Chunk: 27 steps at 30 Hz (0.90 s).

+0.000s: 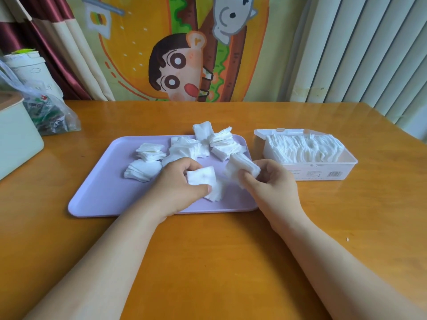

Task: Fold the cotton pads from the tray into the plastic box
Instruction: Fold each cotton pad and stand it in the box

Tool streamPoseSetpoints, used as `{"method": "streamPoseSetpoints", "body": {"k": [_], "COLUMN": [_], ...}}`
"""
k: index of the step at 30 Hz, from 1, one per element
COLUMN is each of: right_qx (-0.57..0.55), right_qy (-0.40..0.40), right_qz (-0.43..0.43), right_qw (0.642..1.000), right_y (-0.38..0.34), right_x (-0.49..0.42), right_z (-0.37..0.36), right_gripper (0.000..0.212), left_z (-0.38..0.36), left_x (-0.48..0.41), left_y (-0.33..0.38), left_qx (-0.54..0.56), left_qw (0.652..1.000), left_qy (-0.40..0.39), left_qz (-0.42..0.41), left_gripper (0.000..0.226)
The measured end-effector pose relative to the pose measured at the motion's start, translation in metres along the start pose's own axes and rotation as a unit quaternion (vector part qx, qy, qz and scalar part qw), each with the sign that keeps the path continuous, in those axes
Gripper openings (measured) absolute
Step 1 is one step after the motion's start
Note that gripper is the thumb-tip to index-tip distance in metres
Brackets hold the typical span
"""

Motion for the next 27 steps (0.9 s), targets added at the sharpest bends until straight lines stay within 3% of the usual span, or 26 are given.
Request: {"method": "streamPoseSetpoints", "body": {"k": [2,6,10,12,17,27], "right_qx": [-0.010,-0.017,-0.039,-0.063,-0.095,-0.144], "right_qy": [0.002,-0.004,-0.033,-0.056,-0.119,-0.182], "right_qz": [-0.012,-0.008,0.000,-0.004,-0.026,-0.034], "right_qw": [1.000,1.000,0.999,0.996,0.988,0.972], "right_y": [0.000,-0.001,-0.002,-0.004,-0.005,-0.005], "right_x": [0.000,0.000,-0.002,-0.002,0.000,0.003], "right_z": [0.000,0.000,0.000,0.000,-0.005,-0.010], "right_gripper": [0.006,0.002,0.012,0.012,0.003,0.022], "left_z": [0.001,0.008,0.002,-0.005,-0.009,-0.014], "left_x": [0.001,0.002,0.010,0.016,0.015,0.013], "left_y": [0.001,0.012,0.027,0.031,0.023,0.020], "left_qx": [0.024,0.135,0.236,0.247,0.250,0.218], "left_qw": [1.000,0.989,0.968,0.963,0.967,0.975], "left_qy": [0.000,0.039,-0.059,-0.089,-0.047,-0.027], "left_qz": [-0.006,-0.034,-0.055,-0.053,-0.026,-0.041], "left_gripper": [0.014,0.003,0.018,0.022,0.018,0.013]}}
Point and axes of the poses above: each hand's wrist, its own x-axis away from the middle knuckle, its own z-axis out of the back of the hand, y = z × x, the point moved 4 cm from there along -x, towards the middle knuckle, and after that the axes turned 10 degrees about y, right-handed, at the moved point
